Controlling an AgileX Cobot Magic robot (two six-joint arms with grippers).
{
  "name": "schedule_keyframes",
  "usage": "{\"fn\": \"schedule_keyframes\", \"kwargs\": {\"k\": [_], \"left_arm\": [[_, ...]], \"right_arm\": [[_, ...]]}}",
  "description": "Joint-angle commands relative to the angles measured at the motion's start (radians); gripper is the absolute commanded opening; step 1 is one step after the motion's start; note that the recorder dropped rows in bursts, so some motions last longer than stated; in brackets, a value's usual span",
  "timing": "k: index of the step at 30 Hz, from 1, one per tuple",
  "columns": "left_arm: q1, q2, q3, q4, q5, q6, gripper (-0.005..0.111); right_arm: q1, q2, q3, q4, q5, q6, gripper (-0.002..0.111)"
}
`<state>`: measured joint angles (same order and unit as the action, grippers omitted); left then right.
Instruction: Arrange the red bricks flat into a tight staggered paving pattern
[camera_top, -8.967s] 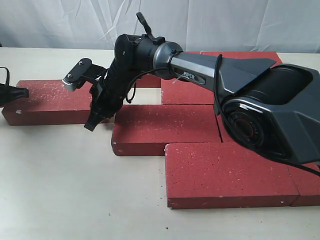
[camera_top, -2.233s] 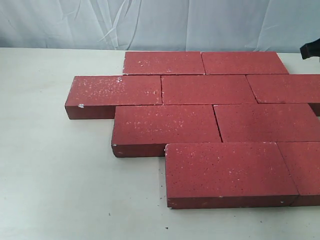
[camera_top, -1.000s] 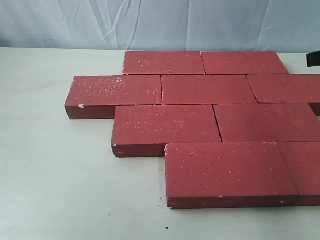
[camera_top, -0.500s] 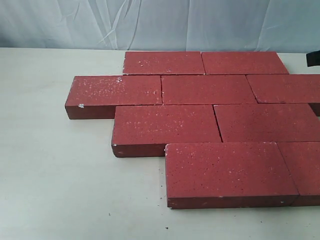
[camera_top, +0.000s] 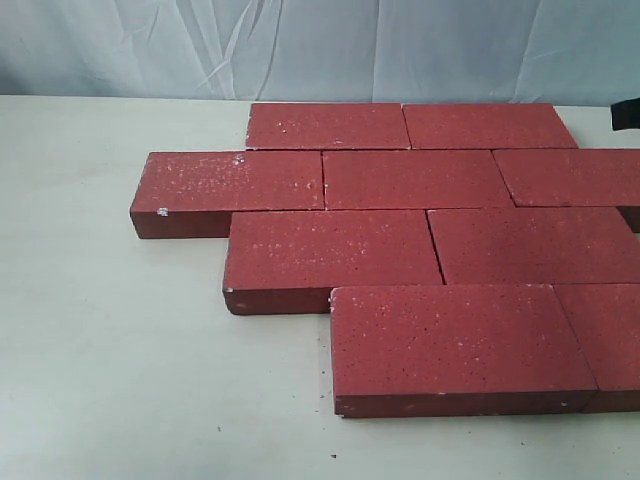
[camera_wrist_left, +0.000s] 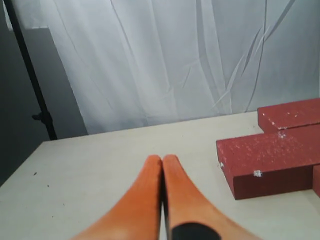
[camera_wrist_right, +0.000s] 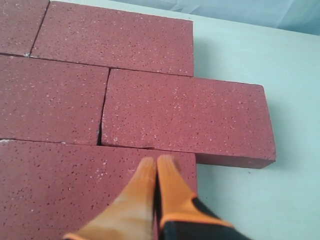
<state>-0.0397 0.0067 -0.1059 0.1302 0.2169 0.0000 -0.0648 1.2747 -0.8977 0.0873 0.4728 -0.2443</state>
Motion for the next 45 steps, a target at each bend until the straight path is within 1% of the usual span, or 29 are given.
{"fn": "schedule_keyframes", "kwargs": {"k": [1, 8, 11, 13, 45], "left_arm": [[0.001, -0.007, 0.047, -0.011, -0.012, -0.008, 0.000], [0.001, -0.007, 0.106, -0.052, -0.016, -0.008, 0.000], [0.001, -0.007, 0.106, -0.053, -0.016, -0.008, 0.000], [0.001, -0.007, 0.106, -0.053, 0.017, -0.008, 0.000], [0.001, -0.007, 0.106, -0.051, 0.007, -0.008, 0.000]], "right_arm": [[-0.005, -0.008, 0.005, 0.022, -0.018, 0.002, -0.001], [-0.005, -0.008, 0.005, 0.029, -0.018, 0.002, -0.001], [-0.005, -0.008, 0.005, 0.029, -0.018, 0.002, -0.001], [-0.005, -0.008, 0.005, 0.029, -0.018, 0.002, -0.001], [-0.005, -0.008, 0.005, 0.033, -0.014, 0.002, -0.001]]}}
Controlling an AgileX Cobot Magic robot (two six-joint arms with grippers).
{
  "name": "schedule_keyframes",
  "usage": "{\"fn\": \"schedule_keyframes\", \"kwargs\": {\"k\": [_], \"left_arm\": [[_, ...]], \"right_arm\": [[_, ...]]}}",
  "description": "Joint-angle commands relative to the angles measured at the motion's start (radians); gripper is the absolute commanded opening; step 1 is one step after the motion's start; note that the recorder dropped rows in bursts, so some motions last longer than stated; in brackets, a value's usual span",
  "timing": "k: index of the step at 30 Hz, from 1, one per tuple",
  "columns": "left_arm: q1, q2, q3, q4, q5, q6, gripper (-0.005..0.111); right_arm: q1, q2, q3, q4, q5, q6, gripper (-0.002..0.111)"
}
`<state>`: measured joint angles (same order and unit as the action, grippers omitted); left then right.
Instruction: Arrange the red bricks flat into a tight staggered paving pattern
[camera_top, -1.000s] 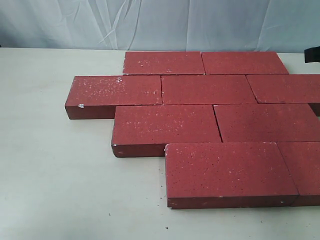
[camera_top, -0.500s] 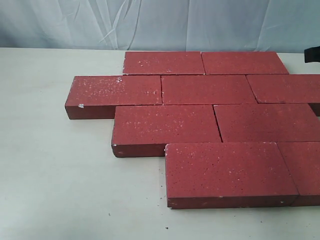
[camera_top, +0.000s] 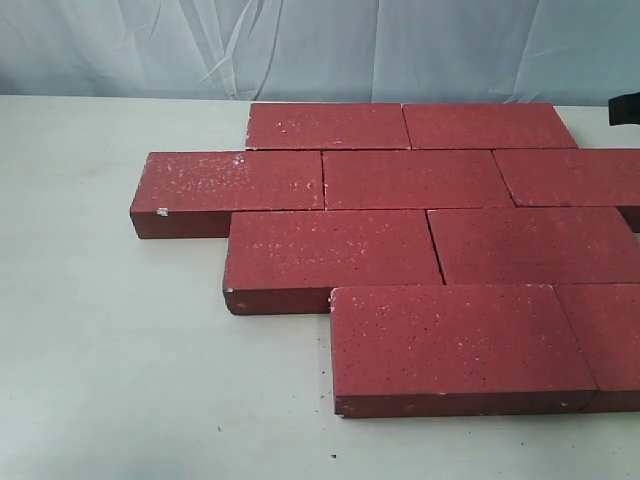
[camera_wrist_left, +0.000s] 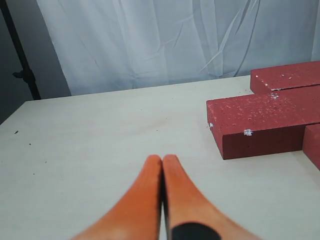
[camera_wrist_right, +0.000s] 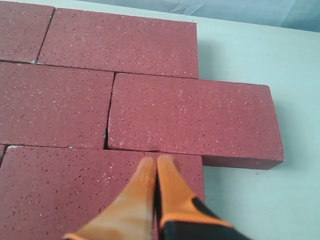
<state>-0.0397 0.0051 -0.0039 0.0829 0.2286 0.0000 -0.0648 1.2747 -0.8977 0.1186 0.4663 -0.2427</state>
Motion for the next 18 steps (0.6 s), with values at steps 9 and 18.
{"fn": "schedule_keyframes", "kwargs": {"k": [9, 18], "left_arm": [[0.001, -0.005, 0.004, -0.004, -0.005, -0.008, 0.000], [0.001, -0.005, 0.004, -0.004, -0.005, -0.008, 0.000]], "right_arm": [[-0.005, -0.026, 0.005, -0.002, -0.176, 0.000, -0.001], [-0.005, -0.203, 0.010, 0.024, -0.170, 0.000, -0.001]]}}
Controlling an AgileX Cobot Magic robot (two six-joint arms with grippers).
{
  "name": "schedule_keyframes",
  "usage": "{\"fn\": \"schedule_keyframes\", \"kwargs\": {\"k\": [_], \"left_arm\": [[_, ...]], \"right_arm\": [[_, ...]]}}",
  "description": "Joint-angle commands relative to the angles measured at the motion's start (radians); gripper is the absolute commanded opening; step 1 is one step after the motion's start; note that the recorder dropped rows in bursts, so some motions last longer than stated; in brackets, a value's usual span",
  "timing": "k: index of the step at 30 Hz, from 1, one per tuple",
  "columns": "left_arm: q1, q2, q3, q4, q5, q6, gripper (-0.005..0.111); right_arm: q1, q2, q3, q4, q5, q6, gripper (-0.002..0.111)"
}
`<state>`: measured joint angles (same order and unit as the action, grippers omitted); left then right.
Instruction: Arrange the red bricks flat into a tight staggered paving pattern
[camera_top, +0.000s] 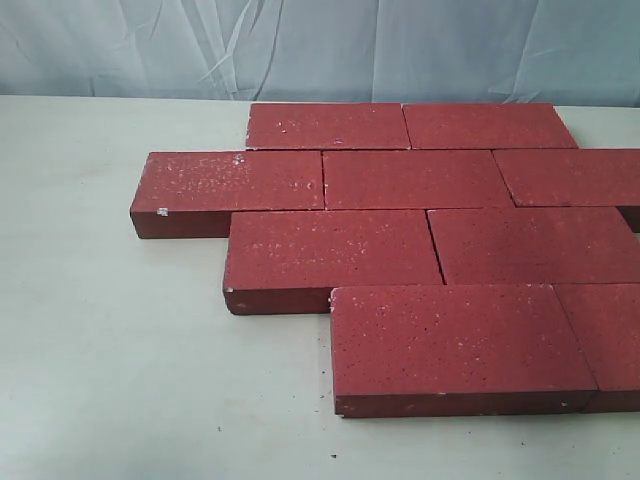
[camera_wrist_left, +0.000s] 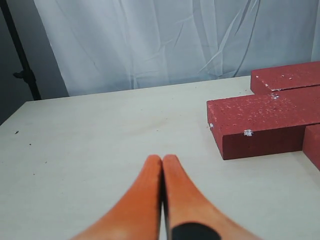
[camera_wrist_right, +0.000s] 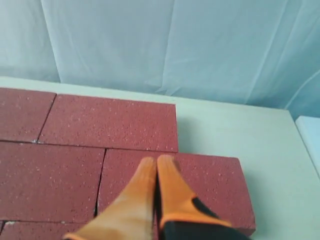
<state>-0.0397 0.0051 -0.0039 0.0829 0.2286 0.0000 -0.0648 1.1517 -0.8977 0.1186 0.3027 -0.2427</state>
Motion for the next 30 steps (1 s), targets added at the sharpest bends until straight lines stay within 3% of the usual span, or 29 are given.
{"fn": "schedule_keyframes", "kwargs": {"k": [1, 9, 23, 30], "left_arm": [[0.001, -0.005, 0.004, -0.004, 0.000, -0.008, 0.000], [0.001, -0.005, 0.004, -0.004, 0.003, -0.006, 0.000], [0.001, -0.005, 0.004, -0.004, 0.003, -0.006, 0.000], [0.001, -0.005, 0.004, -0.004, 0.003, -0.006, 0.000]], "right_arm": [[-0.005, -0.108, 0.024, 0.034, -0.011, 0.000, -0.001], [-0.005, -0.381, 0.299, 0.049, -0.224, 0.000, -0.001], [-0.005, -0.933, 0.720, 0.014, -0.220, 0.000, -0.001], [-0.005, -0.984, 0.754, 0.014, -0.162, 0.000, -0.001]]}}
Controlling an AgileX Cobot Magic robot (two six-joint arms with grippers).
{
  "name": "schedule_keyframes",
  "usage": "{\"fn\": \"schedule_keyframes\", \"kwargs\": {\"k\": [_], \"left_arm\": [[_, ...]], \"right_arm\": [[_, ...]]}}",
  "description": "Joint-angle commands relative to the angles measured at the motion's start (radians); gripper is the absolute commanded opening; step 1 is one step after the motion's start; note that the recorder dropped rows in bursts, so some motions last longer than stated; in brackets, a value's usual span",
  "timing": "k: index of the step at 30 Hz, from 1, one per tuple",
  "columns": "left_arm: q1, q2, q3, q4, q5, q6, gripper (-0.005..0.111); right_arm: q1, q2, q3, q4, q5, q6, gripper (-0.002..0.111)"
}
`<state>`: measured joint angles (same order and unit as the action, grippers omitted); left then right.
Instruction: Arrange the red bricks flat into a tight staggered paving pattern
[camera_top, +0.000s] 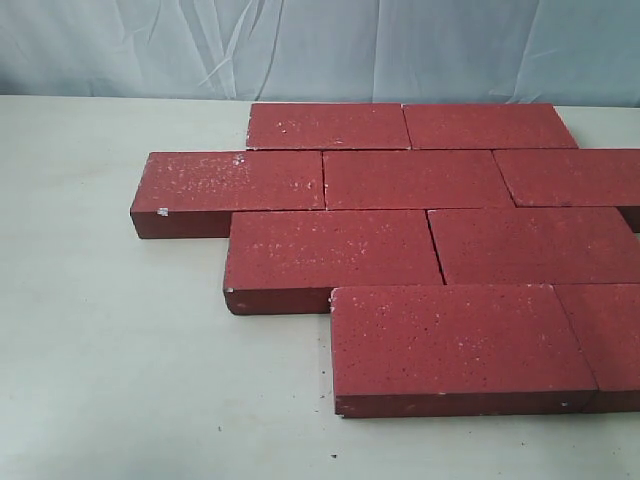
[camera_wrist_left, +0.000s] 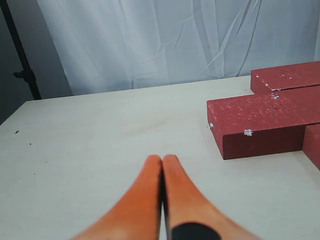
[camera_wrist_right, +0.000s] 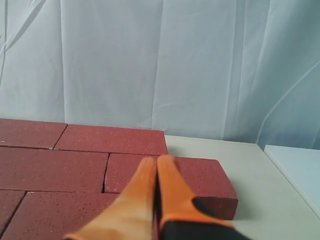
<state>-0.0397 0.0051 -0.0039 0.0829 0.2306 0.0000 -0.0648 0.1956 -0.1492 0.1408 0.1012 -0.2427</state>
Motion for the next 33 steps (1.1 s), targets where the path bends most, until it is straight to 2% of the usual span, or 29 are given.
{"fn": "schedule_keyframes", "kwargs": {"k": [1, 4, 6, 10, 18, 25, 33], "left_arm": [[0.001, -0.005, 0.004, -0.004, 0.001, -0.006, 0.000], [0.001, -0.005, 0.004, -0.004, 0.001, -0.006, 0.000], [0.001, -0.005, 0.004, -0.004, 0.001, -0.006, 0.000], [0.001, -0.005, 0.004, -0.004, 0.001, -0.006, 0.000], [0.001, -0.005, 0.004, -0.004, 0.001, -0.006, 0.000], [0.001, -0.005, 0.004, -0.004, 0.001, -0.006, 0.000], [0.001, -0.005, 0.004, -0.004, 0.001, -0.006, 0.000]], "right_arm": [[-0.005, -0.052, 0.005, -0.014, 0.054, 0.014, -0.001], [-0.005, -0.124, 0.005, -0.162, 0.127, 0.223, -0.001], [-0.005, -0.153, 0.006, -0.186, 0.174, 0.279, -0.001], [-0.005, -0.185, 0.023, -0.200, 0.177, 0.269, -0.001], [-0.005, -0.196, 0.149, -0.217, 0.048, 0.243, -0.001], [-0.005, -0.196, 0.149, -0.196, 0.203, 0.243, -0.001], [-0.005, -0.196, 0.149, -0.183, 0.211, 0.243, -0.001]]}}
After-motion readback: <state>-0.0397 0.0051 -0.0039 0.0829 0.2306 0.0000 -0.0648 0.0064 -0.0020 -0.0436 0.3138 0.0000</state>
